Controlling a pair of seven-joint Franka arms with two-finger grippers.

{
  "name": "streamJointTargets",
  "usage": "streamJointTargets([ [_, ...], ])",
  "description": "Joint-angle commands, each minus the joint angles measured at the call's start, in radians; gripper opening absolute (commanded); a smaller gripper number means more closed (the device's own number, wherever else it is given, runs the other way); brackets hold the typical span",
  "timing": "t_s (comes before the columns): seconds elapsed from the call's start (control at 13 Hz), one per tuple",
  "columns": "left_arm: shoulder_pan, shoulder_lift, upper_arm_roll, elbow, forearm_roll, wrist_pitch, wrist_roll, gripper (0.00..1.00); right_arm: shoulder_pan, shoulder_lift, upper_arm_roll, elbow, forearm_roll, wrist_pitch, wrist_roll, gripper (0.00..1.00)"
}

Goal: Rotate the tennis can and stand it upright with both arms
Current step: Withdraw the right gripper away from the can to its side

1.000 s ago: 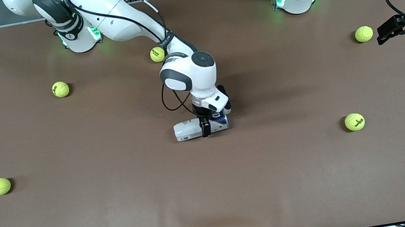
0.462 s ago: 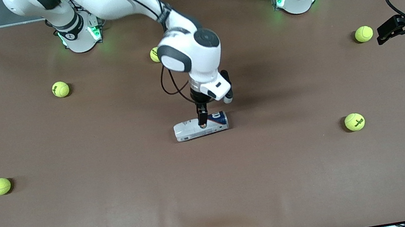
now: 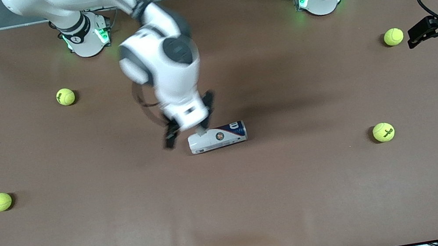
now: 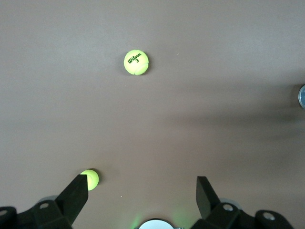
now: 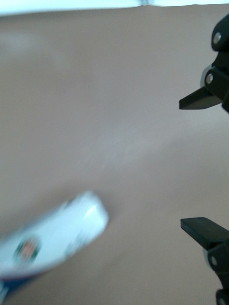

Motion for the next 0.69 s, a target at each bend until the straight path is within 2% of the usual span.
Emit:
streamJointTargets([
  [0.0,0.006,-0.003,-0.004,0.011,-0.002,-0.016,0.013,1.0,-0.144,-0.088,0.016,-0.071,0.022,-0.024,0.043,1.0],
  [0.23,0.006,-0.007,-0.004,0.01,-0.002,-0.017,0.013,1.0,-0.213,-0.14,0.016,-0.071,0.019,-0.139,0.196,1.0],
  [0.46,0.006,-0.026,-0.004,0.01,-0.002,-0.023,0.013,1.0,-0.323,-0.226,0.018,-0.072,0.025,-0.182,0.317,1.0],
  [0.62,0.006,-0.05,-0.008,0.005,-0.002,-0.03,0.01,1.0,-0.377,-0.275,0.018,-0.071,0.088,-0.238,0.409,1.0],
])
